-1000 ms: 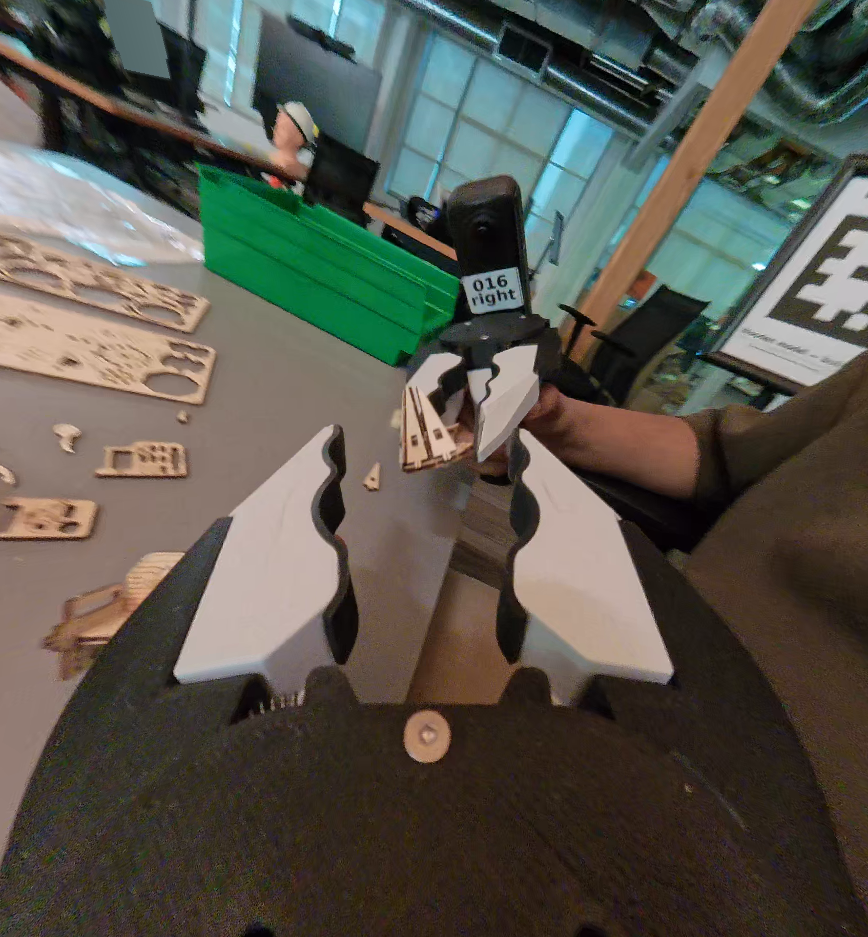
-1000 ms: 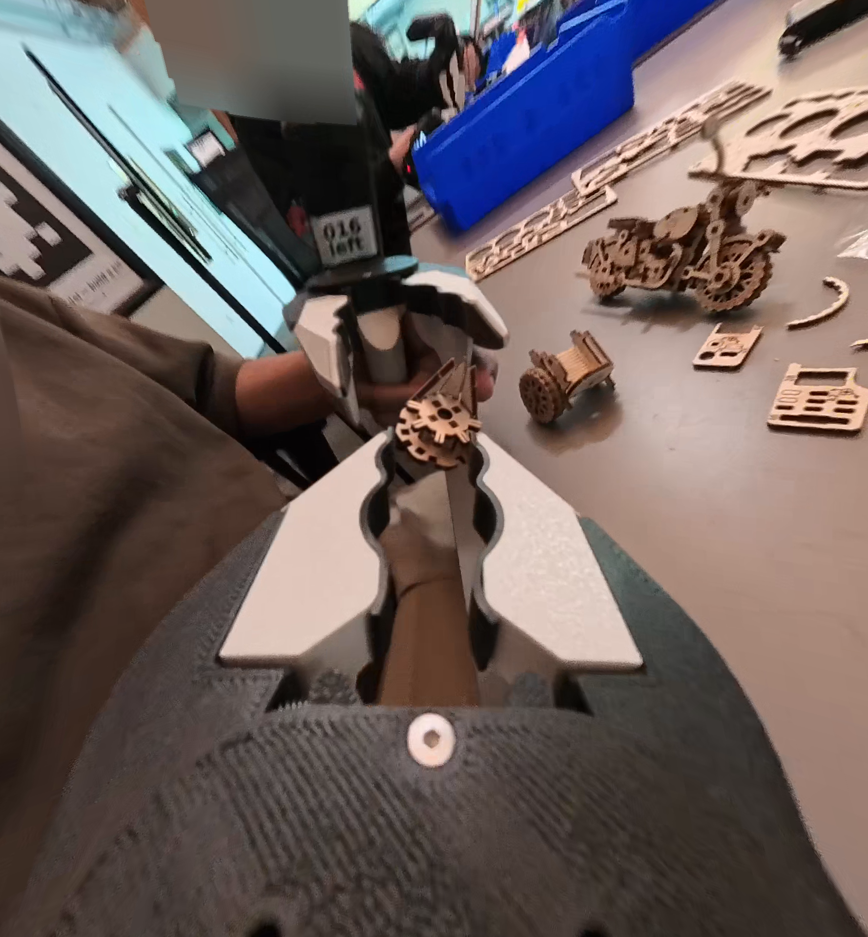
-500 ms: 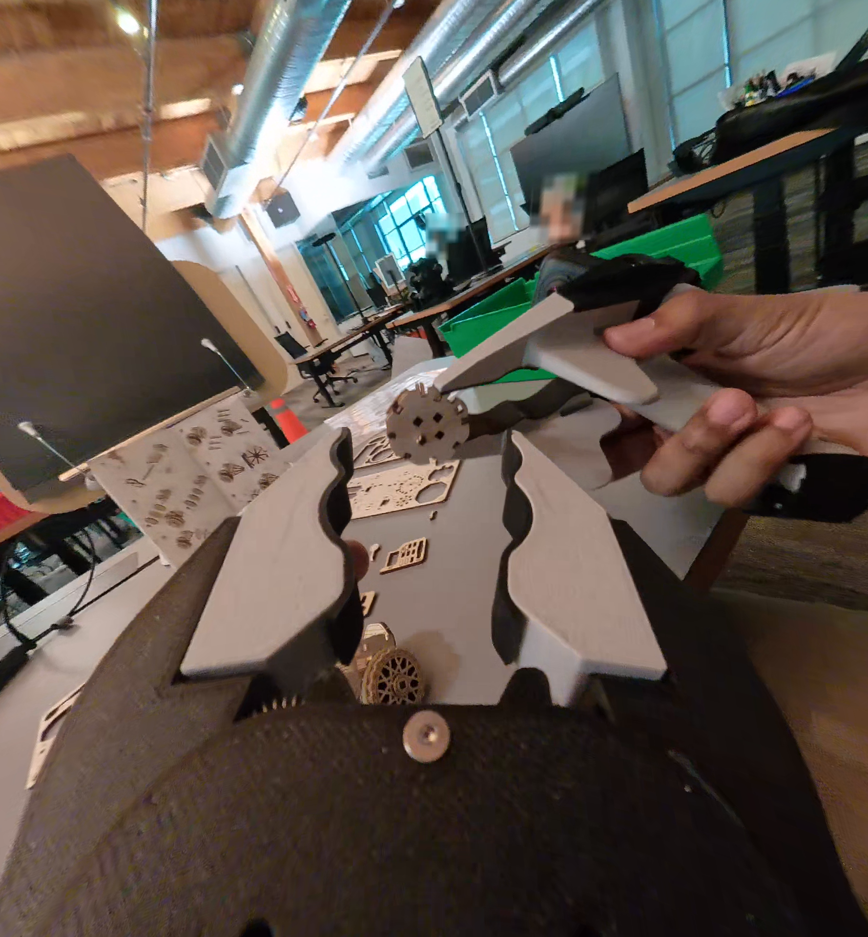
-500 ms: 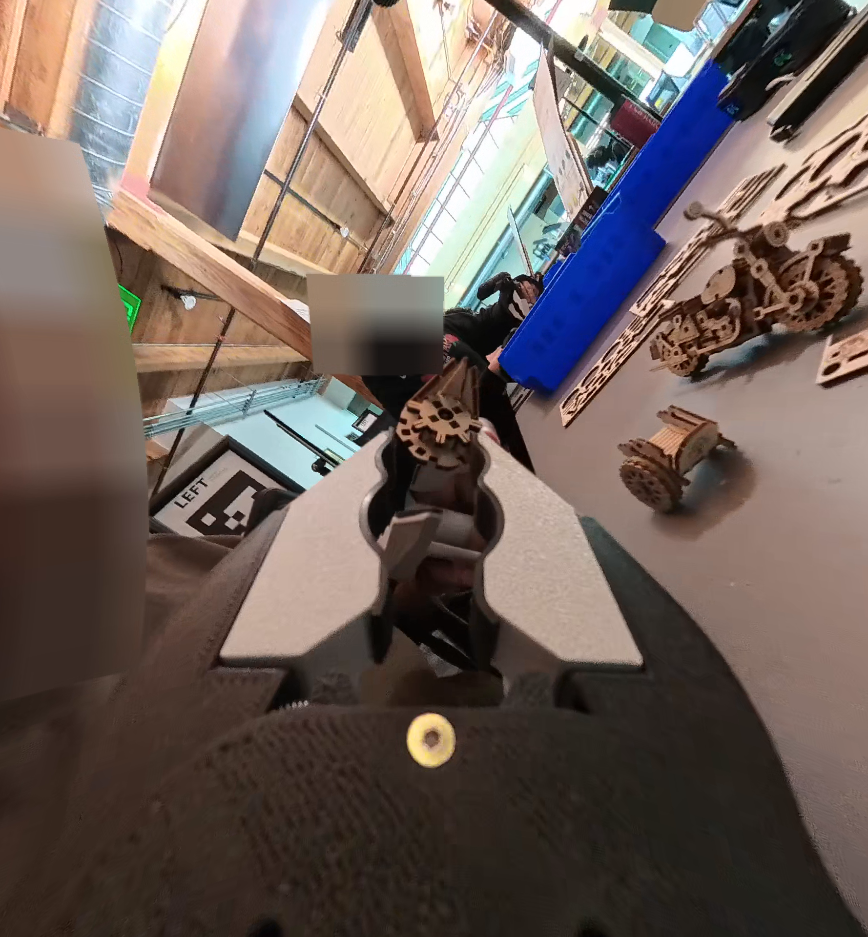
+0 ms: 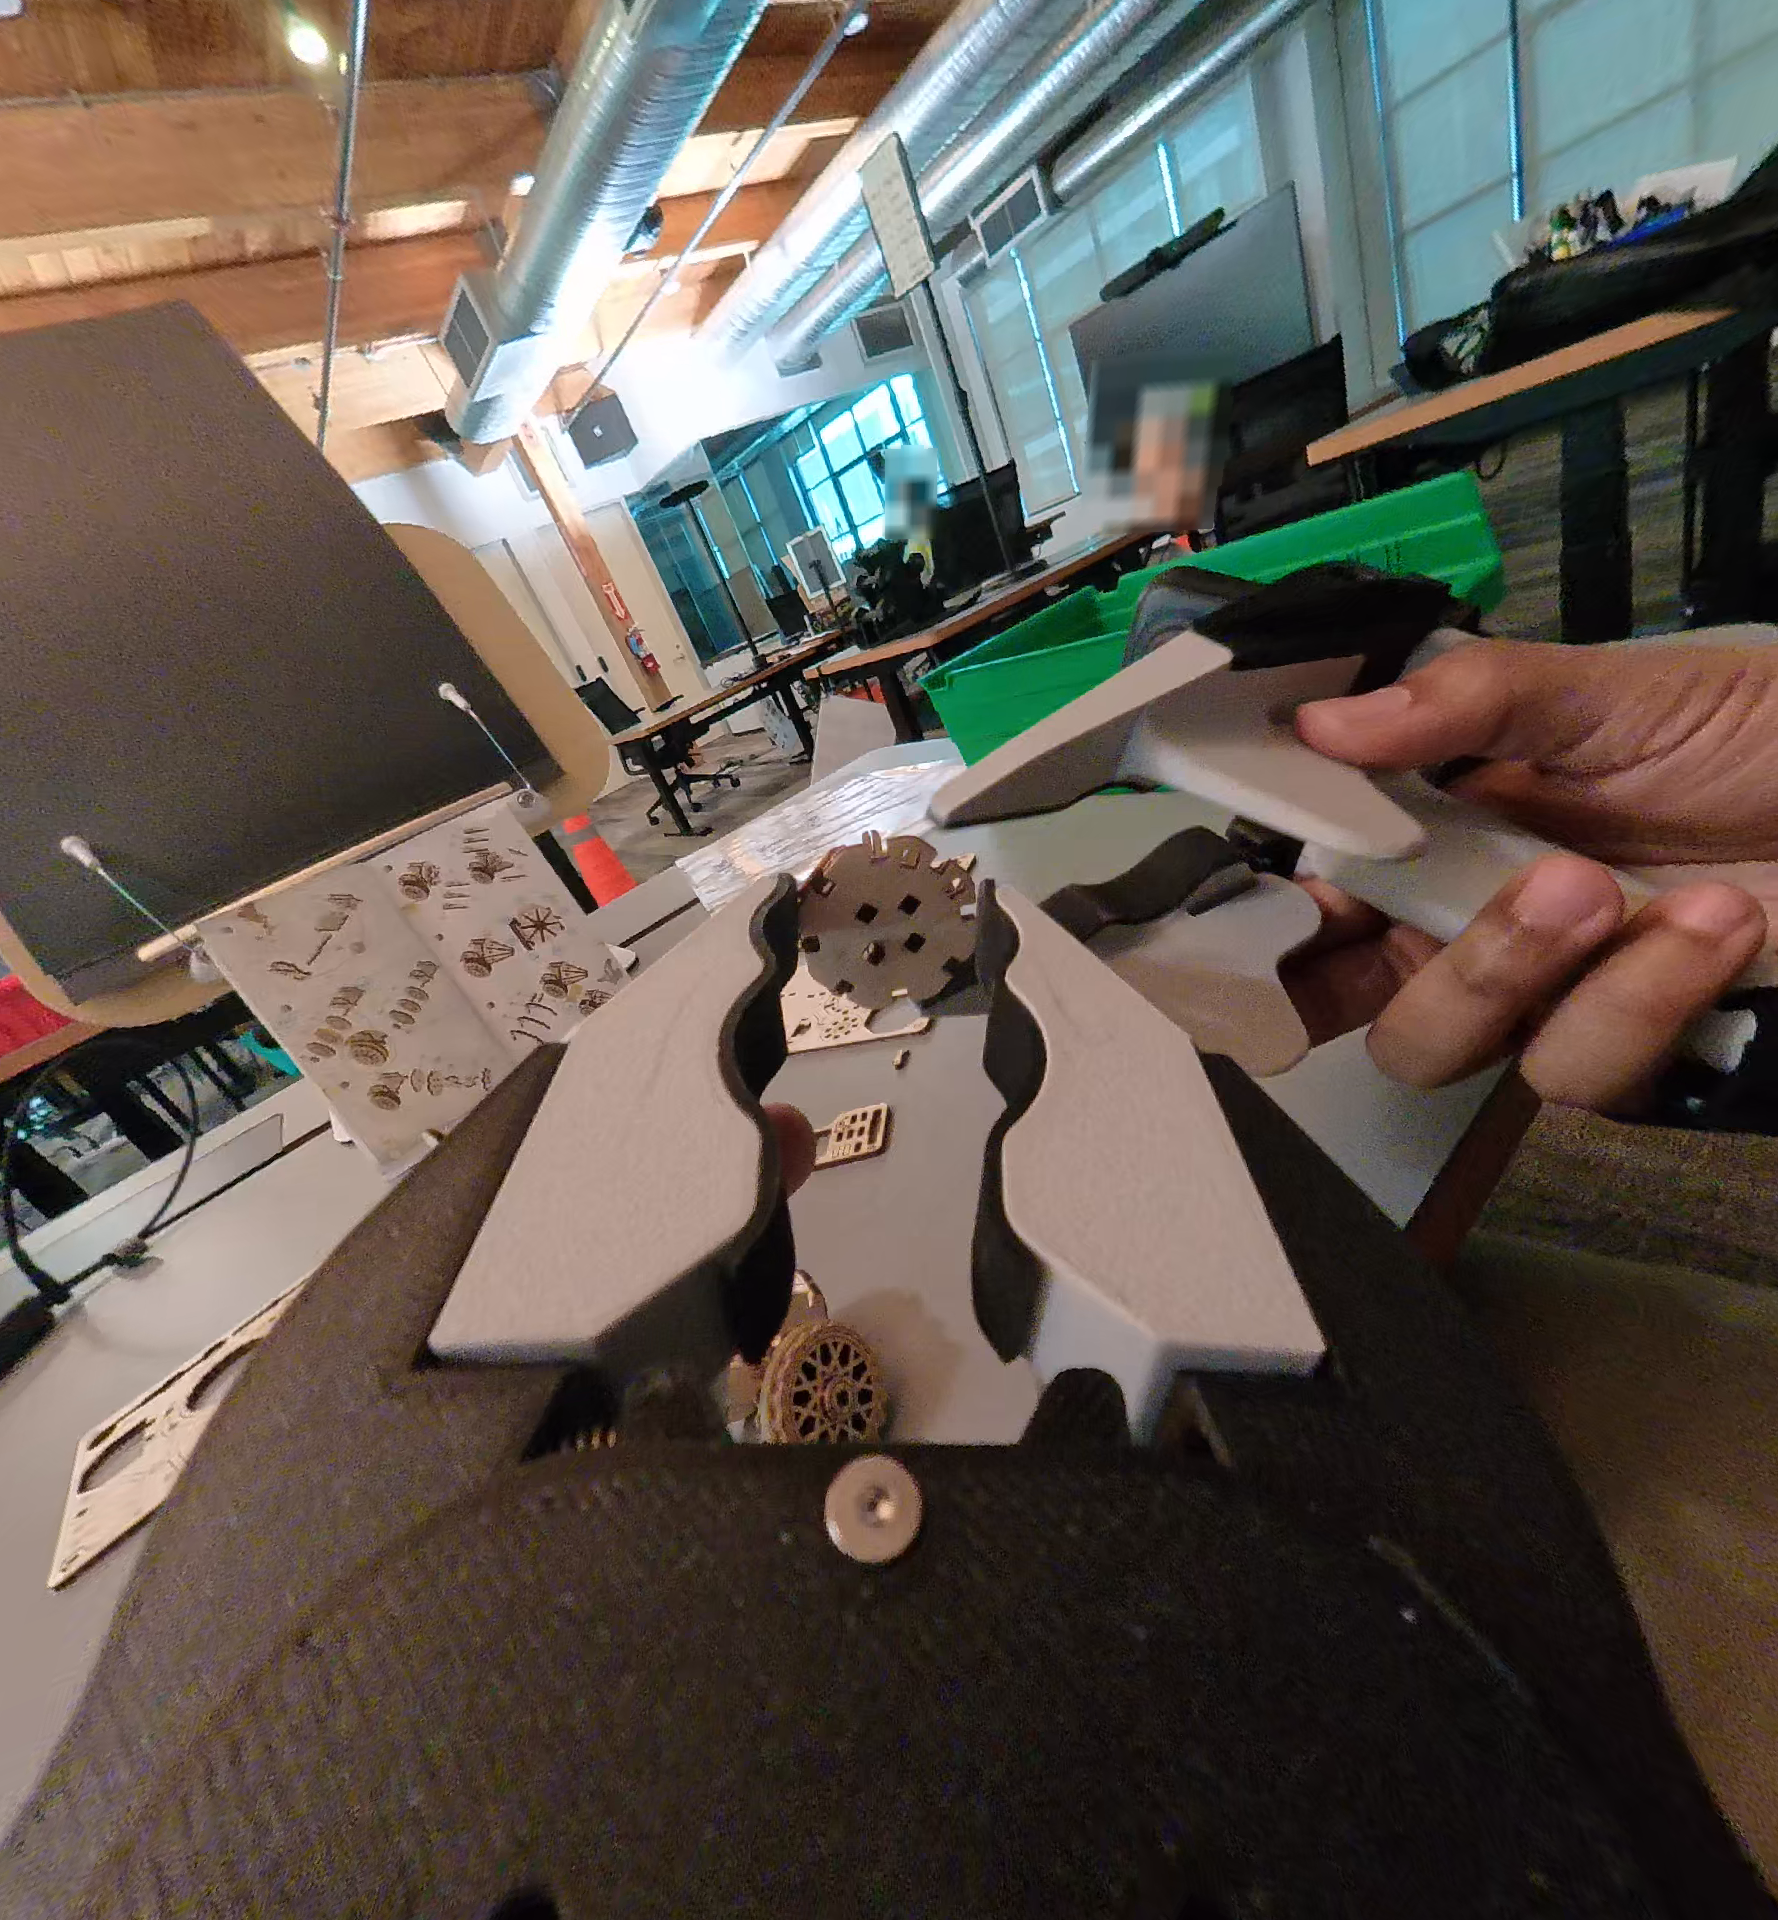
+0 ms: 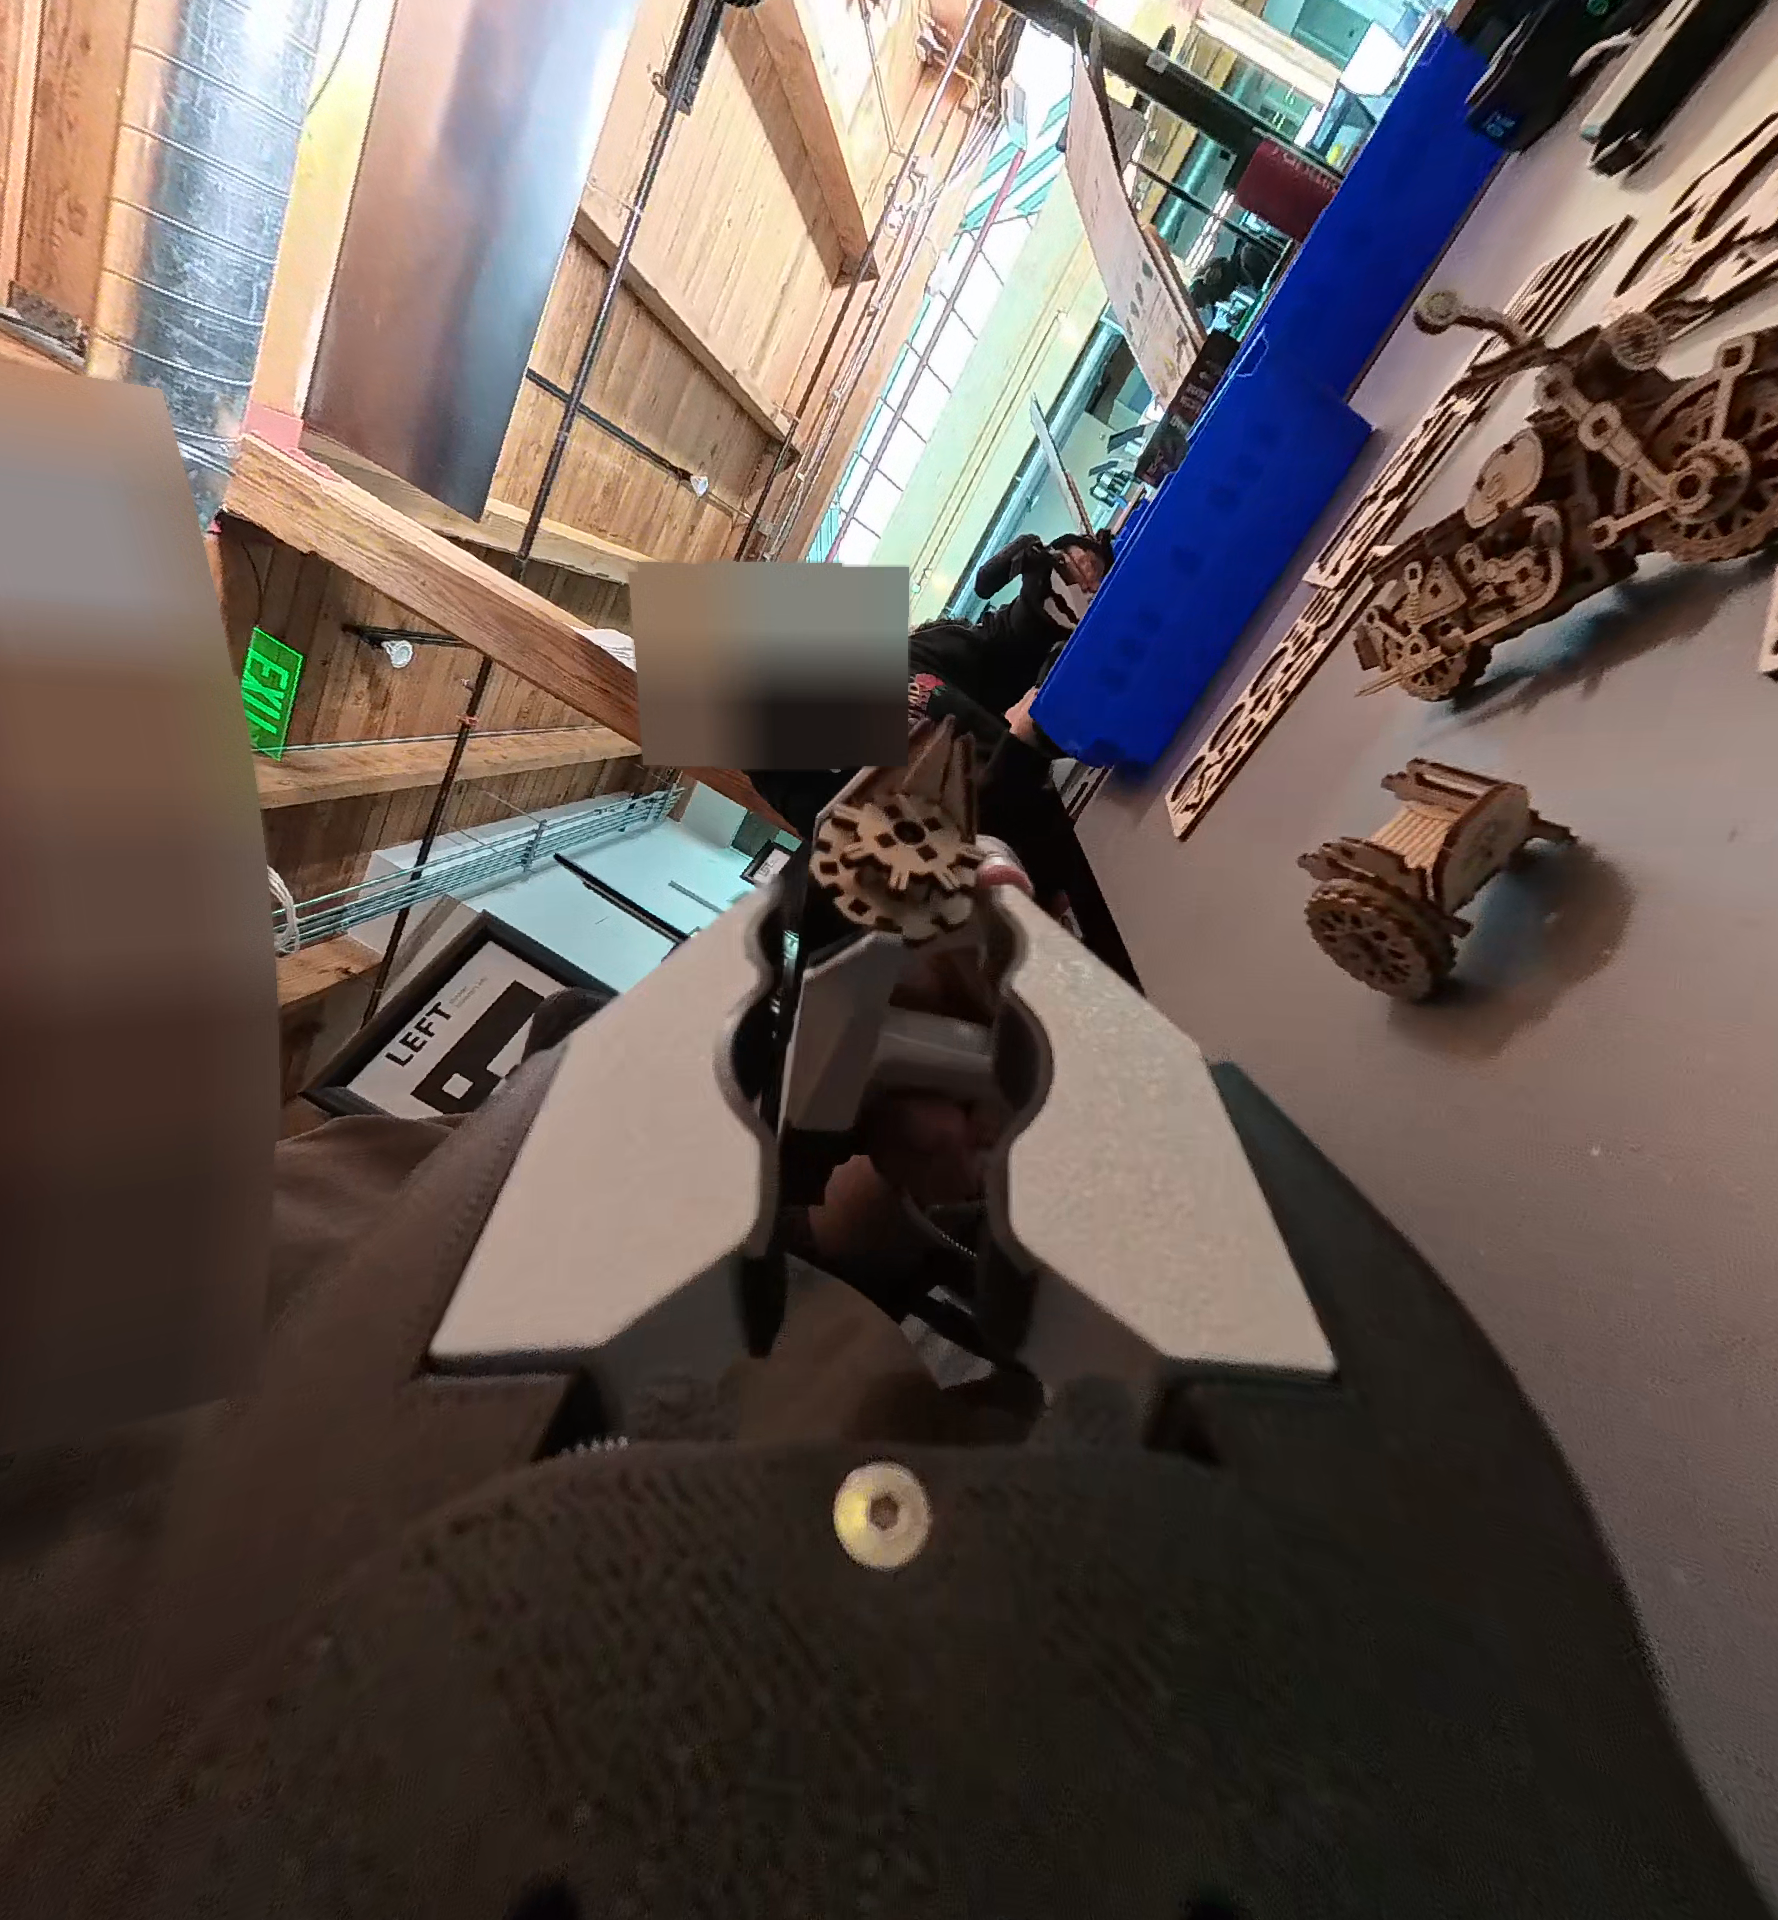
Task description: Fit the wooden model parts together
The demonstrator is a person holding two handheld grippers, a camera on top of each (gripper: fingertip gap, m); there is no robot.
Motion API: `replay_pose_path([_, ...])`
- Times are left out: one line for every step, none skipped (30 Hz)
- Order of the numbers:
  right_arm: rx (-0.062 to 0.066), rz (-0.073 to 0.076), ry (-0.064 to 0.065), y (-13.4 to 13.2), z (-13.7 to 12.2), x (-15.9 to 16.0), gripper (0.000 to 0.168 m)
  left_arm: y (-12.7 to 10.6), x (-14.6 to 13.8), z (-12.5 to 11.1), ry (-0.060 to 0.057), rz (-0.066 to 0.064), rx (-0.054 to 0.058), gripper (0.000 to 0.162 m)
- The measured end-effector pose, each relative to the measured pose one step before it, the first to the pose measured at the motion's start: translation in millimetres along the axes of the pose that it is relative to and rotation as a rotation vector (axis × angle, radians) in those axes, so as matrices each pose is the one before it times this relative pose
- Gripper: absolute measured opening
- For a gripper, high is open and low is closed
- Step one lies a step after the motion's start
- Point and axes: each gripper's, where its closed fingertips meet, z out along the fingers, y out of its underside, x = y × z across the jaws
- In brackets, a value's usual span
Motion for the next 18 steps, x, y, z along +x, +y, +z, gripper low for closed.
replay_pose_path([-0.0039,0.0044,-0.0065,-0.56,-0.08,-1.07,0.043,-0.31,-2.29,-0.21,-0.0008,-0.0214,0.0030,0.032])
replay_pose_path([-0.0009,0.0043,-0.0037,-1.58,-0.54,-0.57,0.046,0.59,-2.42,-0.08,0.0022,-0.0288,-0.0010,0.032])
replay_pose_path([0.0014,-0.0013,-0.0047,-2.15,-1.85,-1.37,0.047,1.59,-3.32,0.20,-0.0006,-0.0372,-0.0059,0.032])
replay_pose_path([0.0012,-0.0097,-0.0066,-3.52,-2.99,-2.23,0.050,1.86,-3.63,0.30,0.0035,-0.0465,-0.0057,0.032])
replay_pose_path([-0.0048,-0.0219,0.0009,-4.48,-5.10,-2.42,0.051,1.77,-3.33,0.21,0.0120,-0.0587,-0.0051,0.032])
replay_pose_path([-0.0102,-0.0424,0.0128,-5.94,-7.99,-1.72,0.052,2.16,-3.56,0.21,0.0174,-0.0691,-0.0070,0.032])
replay_pose_path([-0.0129,-0.0598,0.0249,-5.99,-7.32,-0.50,0.051,2.39,-4.00,0.17,0.0186,-0.0741,-0.0091,0.031])
replay_pose_path([-0.0242,-0.0731,0.0450,-5.30,-8.62,1.97,0.051,2.47,-3.54,0.23,0.0250,-0.0732,-0.0101,0.031])
replay_pose_path([-0.0453,-0.0850,0.0650,-2.51,-9.16,5.38,0.048,3.12,-2.57,0.34,0.0304,-0.0674,-0.0163,0.031])
replay_pose_path([-0.0672,-0.0972,0.0893,1.55,-9.50,9.81,0.046,3.39,-3.07,0.58,0.0224,-0.0604,-0.0181,0.031])
replay_pose_path([-0.0809,-0.1128,0.1065,5.44,-9.36,13.70,0.043,3.06,-2.14,0.76,0.0236,-0.0553,-0.0153,0.031])
replay_pose_path([-0.0921,-0.1228,0.1184,9.85,-8.27,16.88,0.041,1.55,-0.81,0.61,0.0250,-0.0501,-0.0082,0.031])
replay_pose_path([-0.1012,-0.1214,0.1182,14.15,-4.98,17.29,0.040,-0.19,-0.11,0.38,0.0239,-0.0447,0.0024,0.031])
replay_pose_path([-0.1025,-0.1029,0.0855,16.65,-0.90,11.81,0.039,0.03,1.25,0.53,0.0282,-0.0375,0.0010,0.031])
replay_pose_path([-0.0900,-0.0705,0.0368,15.79,3.11,3.65,0.039,0.95,2.53,0.94,0.0315,-0.0273,-0.0049,0.032])
replay_pose_path([-0.0710,-0.0422,0.0044,13.09,5.55,-1.25,0.038,2.11,2.87,1.32,0.0314,-0.0197,-0.0102,0.032])
replay_pose_path([-0.0462,-0.0289,-0.0112,9.02,6.09,-3.44,0.037,2.50,3.41,1.48,0.0336,-0.0162,-0.0132,0.031])
replay_pose_path([-0.0331,-0.0259,-0.0044,6.57,6.10,-1.68,0.036,1.99,3.79,1.50,0.0319,-0.0169,-0.0120,0.031])
